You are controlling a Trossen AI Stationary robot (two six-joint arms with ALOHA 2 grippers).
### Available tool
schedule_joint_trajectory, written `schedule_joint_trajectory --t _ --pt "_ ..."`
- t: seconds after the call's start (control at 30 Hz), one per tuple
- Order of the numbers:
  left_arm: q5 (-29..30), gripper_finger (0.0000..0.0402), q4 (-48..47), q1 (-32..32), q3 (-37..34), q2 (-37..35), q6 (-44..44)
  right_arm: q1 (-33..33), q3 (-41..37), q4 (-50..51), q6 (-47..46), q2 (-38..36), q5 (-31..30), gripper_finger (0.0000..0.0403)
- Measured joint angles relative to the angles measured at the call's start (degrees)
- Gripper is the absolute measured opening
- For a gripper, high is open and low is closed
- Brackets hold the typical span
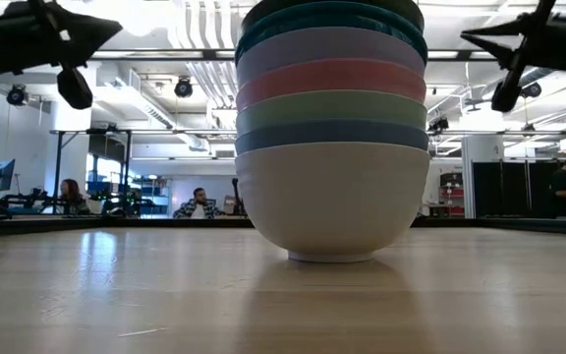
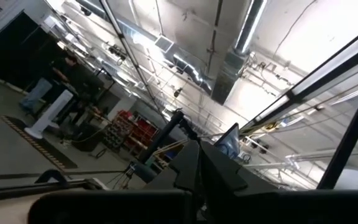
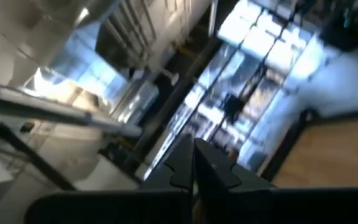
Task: Nest bowls inside each other
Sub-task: Return to Home Position
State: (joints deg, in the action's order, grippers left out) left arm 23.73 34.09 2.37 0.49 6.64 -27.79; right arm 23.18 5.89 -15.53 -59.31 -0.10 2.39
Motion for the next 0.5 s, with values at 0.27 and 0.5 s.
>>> schedule_joint_trajectory --t 0.27,0.5 --pt "3.6 0.0 -7.9 -0.6 0.0 -5.1 0.6 -0.1 -5.4 3.4 -5.0 0.5 13.5 0.0008" --pt "-2.1 0.0 -21.1 -1.5 -0.1 -4.9 -9.1 -1.1 -5.3 7.0 -5.4 0.6 15.0 0.0009"
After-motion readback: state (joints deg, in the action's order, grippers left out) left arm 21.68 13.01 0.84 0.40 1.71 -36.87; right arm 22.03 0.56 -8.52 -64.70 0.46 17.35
